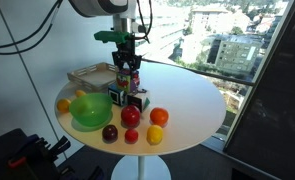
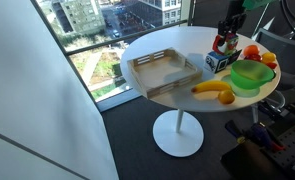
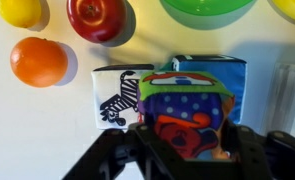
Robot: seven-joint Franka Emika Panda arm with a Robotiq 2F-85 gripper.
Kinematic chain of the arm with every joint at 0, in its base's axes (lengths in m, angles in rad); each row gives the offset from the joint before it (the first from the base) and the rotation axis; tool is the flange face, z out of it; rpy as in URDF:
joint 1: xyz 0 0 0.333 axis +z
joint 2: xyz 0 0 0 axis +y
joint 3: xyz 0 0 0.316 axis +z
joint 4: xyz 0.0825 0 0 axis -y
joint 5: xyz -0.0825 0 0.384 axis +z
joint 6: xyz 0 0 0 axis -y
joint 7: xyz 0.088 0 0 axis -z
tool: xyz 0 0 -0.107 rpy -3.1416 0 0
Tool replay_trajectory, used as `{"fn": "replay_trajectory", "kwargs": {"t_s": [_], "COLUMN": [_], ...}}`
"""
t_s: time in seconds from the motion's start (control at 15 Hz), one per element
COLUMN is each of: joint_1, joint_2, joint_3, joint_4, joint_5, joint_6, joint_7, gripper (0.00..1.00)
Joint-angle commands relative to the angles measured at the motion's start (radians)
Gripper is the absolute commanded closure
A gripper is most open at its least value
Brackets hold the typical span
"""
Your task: Pick up the block with blue and red image on top and place it in wooden tray
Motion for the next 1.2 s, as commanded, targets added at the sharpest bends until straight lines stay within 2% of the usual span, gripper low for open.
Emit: {"fn": "replay_trajectory", "kwargs": {"t_s": [0.0,0.47,0.8,1.13], "joint_1": [0.011,0.039,0.068,0.102], "joint_2": [-0.038,-0.082,-0.092,-0.065], "joint_3": [0.015,0.047,0.082,0.118], "joint_4": [0.001,0.013,0.029,0.060], "joint_5": [-0.025,-0.031,-0.012,0.020], "joint_6": [-0.028,-0.062,-0.073,-0.102], "joint_7": [0.004,-0.006,-0.024,0.011], "gripper": [0.68,0.78,0.78,0.78]}}
